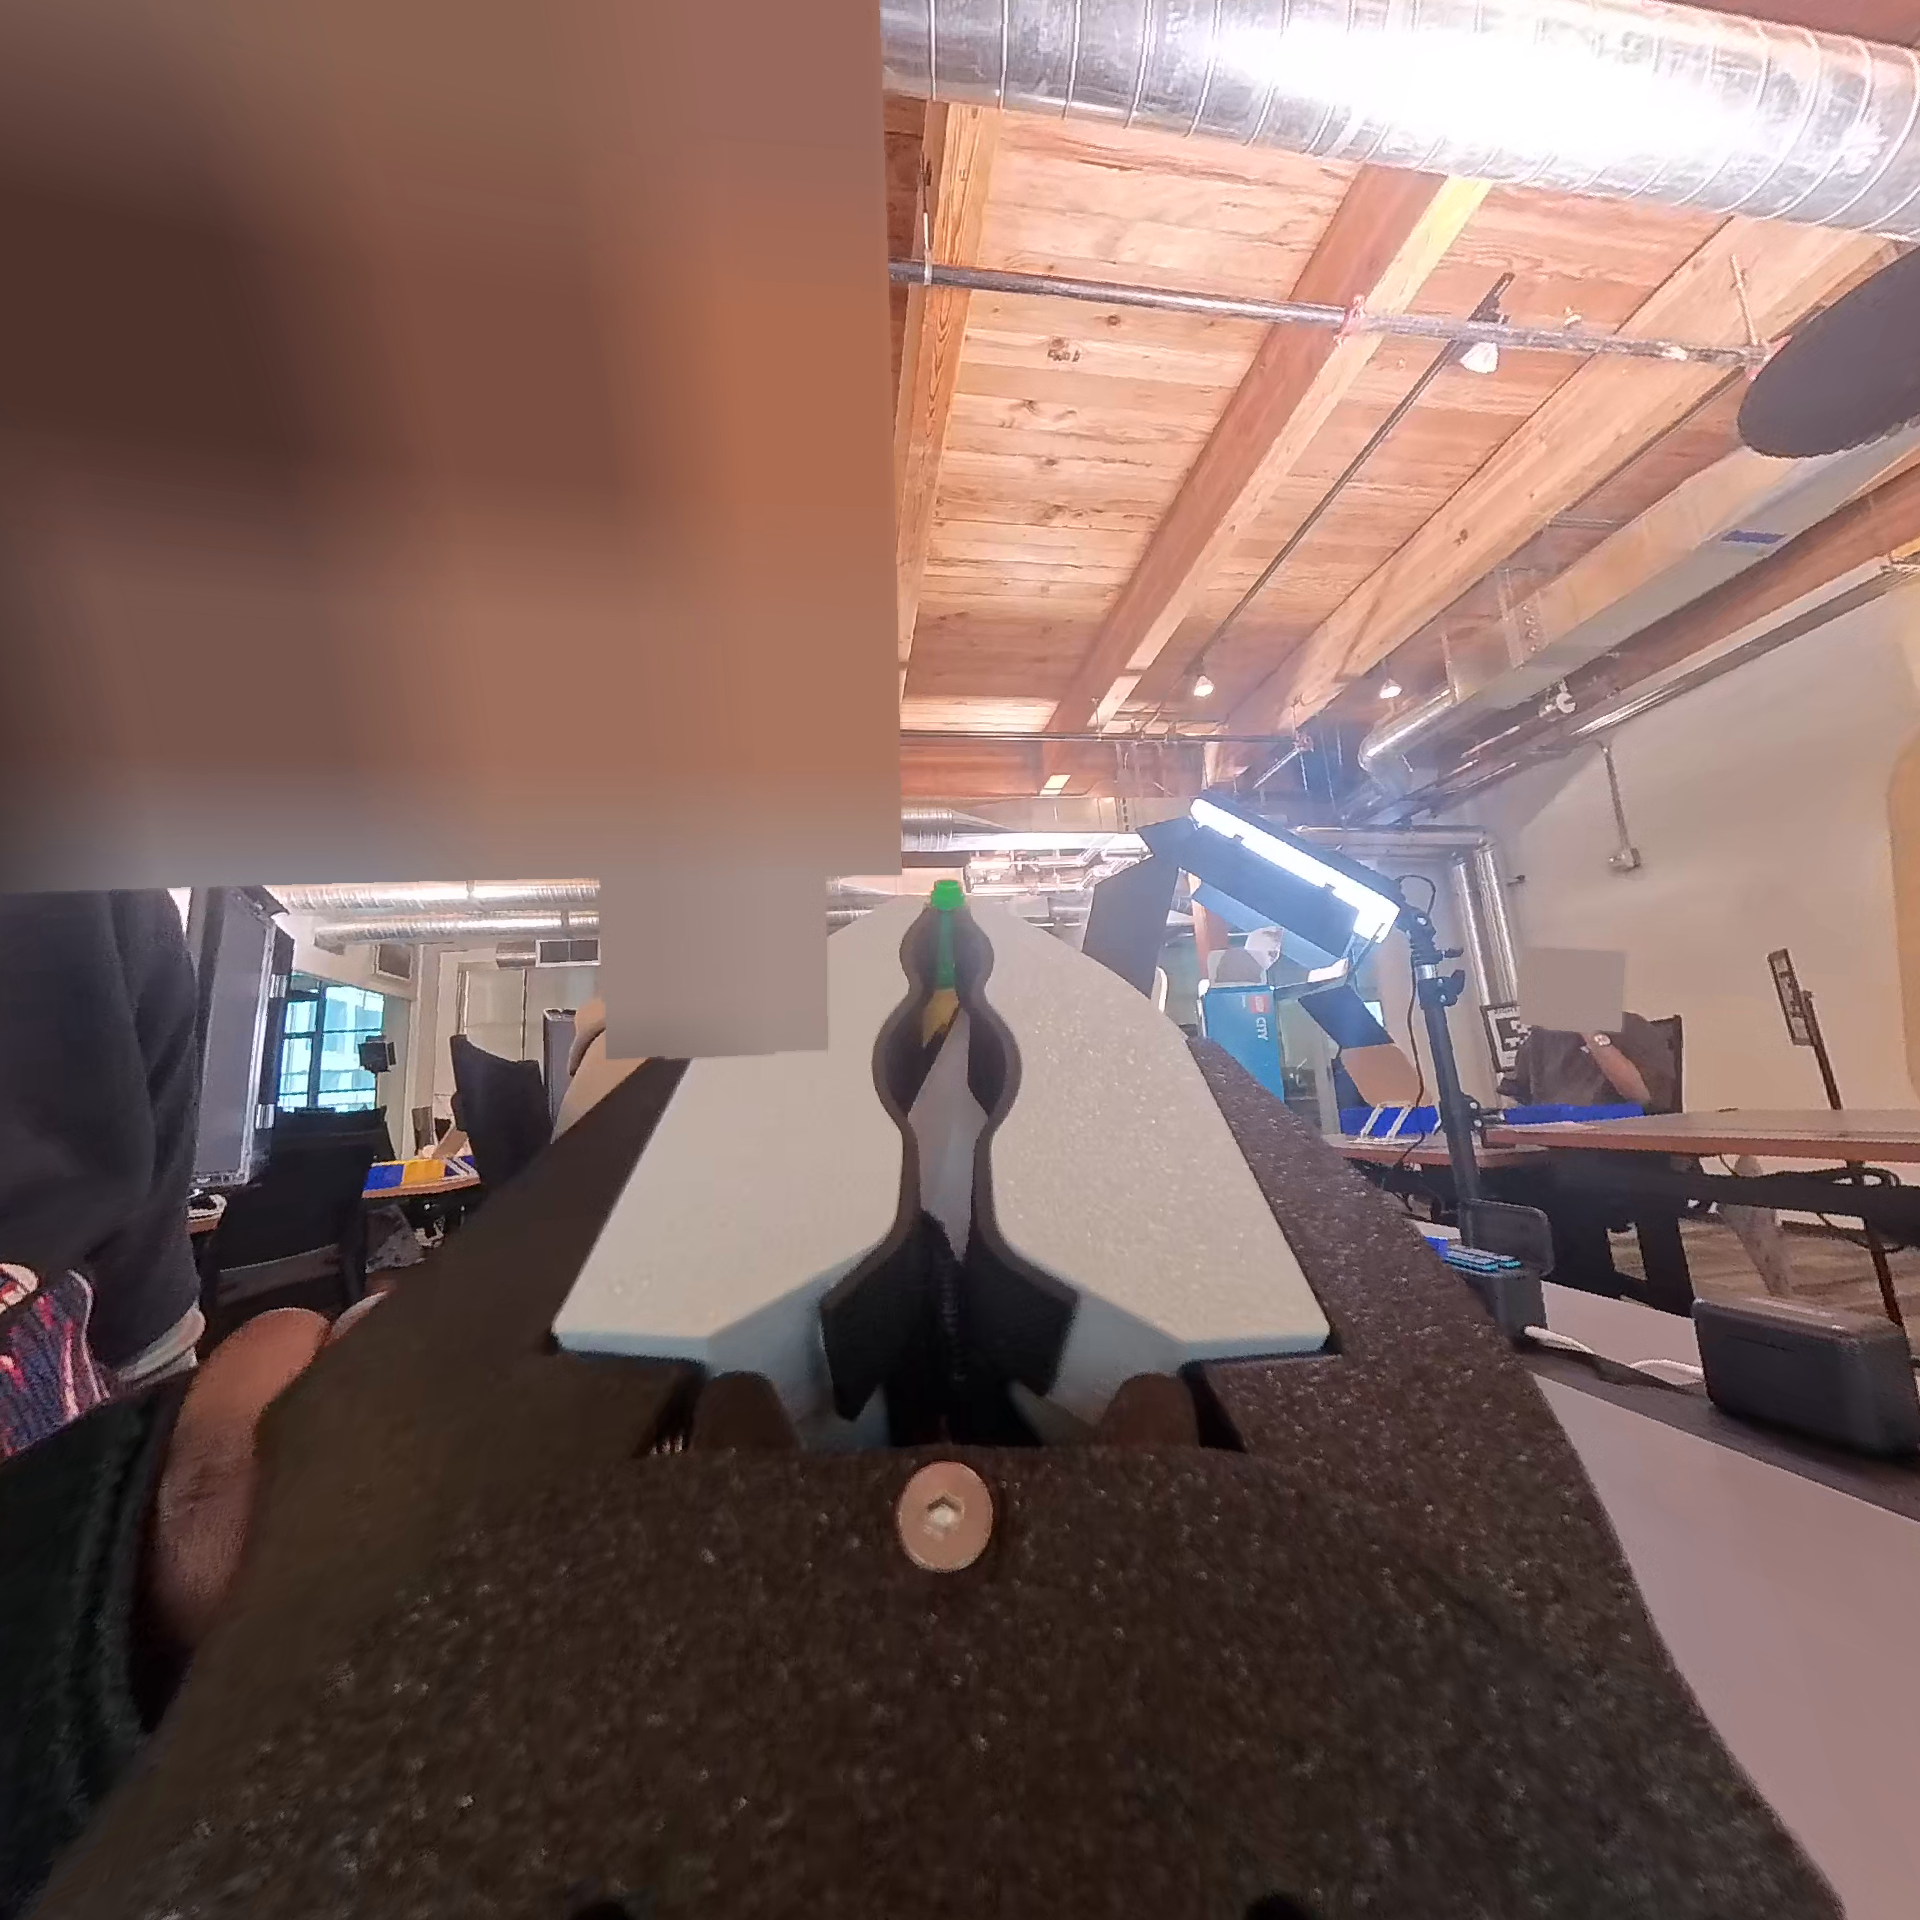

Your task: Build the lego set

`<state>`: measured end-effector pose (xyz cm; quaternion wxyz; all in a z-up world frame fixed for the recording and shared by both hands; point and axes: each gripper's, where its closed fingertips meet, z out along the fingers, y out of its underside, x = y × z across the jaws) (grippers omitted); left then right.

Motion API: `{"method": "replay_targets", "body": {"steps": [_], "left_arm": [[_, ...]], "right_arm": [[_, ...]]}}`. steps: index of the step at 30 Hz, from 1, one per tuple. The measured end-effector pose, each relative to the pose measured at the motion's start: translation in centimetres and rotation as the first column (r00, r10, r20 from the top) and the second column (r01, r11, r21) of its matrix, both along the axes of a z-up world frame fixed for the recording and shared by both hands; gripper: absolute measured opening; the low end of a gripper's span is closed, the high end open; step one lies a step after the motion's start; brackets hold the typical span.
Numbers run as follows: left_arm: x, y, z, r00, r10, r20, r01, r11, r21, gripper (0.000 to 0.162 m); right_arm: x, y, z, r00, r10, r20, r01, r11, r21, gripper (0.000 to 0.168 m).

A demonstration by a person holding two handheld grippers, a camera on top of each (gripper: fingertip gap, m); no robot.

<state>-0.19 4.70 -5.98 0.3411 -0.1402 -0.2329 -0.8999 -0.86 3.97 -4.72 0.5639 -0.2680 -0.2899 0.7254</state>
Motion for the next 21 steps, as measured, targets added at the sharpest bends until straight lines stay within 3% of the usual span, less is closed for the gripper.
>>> {"method": "replay_targets", "body": {"steps": [7,13,21], "left_arm": [[0.19,-0.08,-0.04,1.000,-0.017,0.018,0.018,1.000,-0.016,0.013],[0.35,-0.12,-0.15,0.995,0.036,-0.097,-0.039,0.999,-0.027,0.013],[0.45,-0.44,0.00,0.985,0.061,-0.164,-0.061,0.998,0.001,0.013]], "right_arm": [[0.33,-0.18,-0.14,0.995,-0.098,-0.030,0.100,0.993,0.060,0.003],[0.43,-0.23,-0.33,0.990,-0.140,-0.031,0.142,0.986,0.085,0.003],[0.54,-0.44,-0.29,0.995,-0.079,-0.063,0.081,0.996,0.036,0.003]]}}
